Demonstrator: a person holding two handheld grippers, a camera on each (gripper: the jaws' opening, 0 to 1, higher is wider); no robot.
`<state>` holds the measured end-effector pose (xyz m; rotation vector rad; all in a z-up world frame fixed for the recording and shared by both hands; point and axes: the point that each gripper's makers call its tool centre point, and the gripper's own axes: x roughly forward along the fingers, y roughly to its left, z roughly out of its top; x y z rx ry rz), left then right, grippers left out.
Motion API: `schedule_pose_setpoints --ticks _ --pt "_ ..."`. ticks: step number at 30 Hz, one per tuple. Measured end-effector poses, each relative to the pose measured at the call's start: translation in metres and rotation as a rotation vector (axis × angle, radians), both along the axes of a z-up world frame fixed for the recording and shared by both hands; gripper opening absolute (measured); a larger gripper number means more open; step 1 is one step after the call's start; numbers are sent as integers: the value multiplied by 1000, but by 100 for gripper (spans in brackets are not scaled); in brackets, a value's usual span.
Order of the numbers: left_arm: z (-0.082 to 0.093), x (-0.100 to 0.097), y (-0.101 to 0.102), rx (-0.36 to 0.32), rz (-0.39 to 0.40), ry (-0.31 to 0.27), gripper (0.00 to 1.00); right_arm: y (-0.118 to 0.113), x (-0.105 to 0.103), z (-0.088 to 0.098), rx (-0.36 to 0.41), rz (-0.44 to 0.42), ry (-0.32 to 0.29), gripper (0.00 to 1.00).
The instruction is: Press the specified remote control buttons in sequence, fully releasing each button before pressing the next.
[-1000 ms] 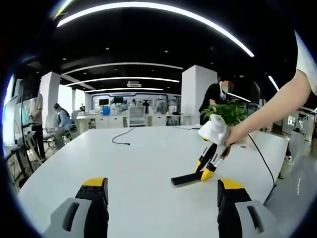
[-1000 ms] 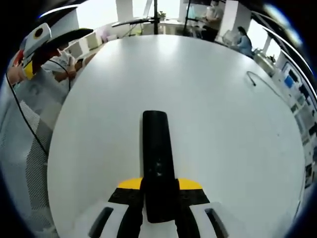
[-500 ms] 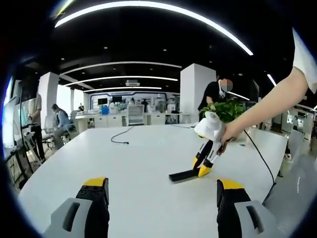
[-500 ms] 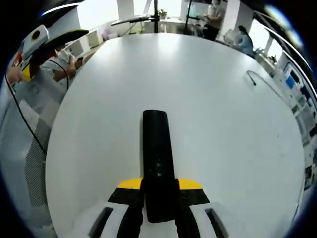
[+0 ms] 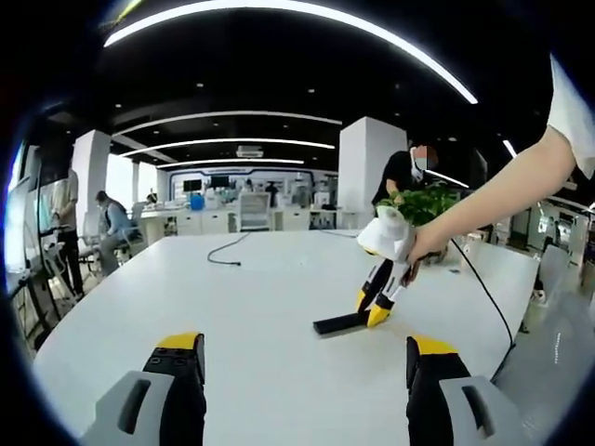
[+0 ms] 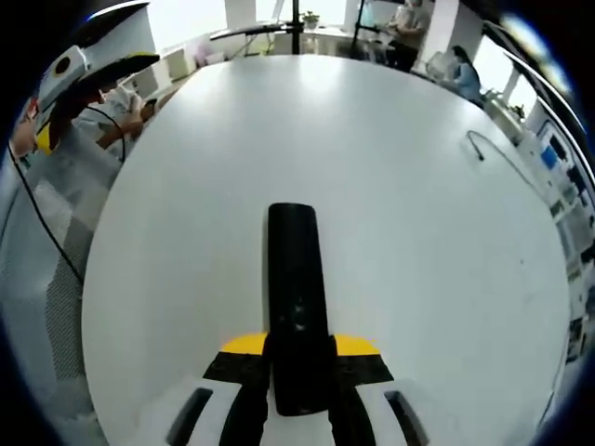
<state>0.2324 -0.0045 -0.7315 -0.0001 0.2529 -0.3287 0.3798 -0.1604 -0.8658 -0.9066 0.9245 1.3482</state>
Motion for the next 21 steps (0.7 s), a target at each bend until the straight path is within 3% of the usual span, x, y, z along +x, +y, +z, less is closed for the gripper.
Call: schedule_pose_setpoints --ticks 21 --pt "-6 0 0 5 -6 37 91 1 15 0 -30 40 3 21"
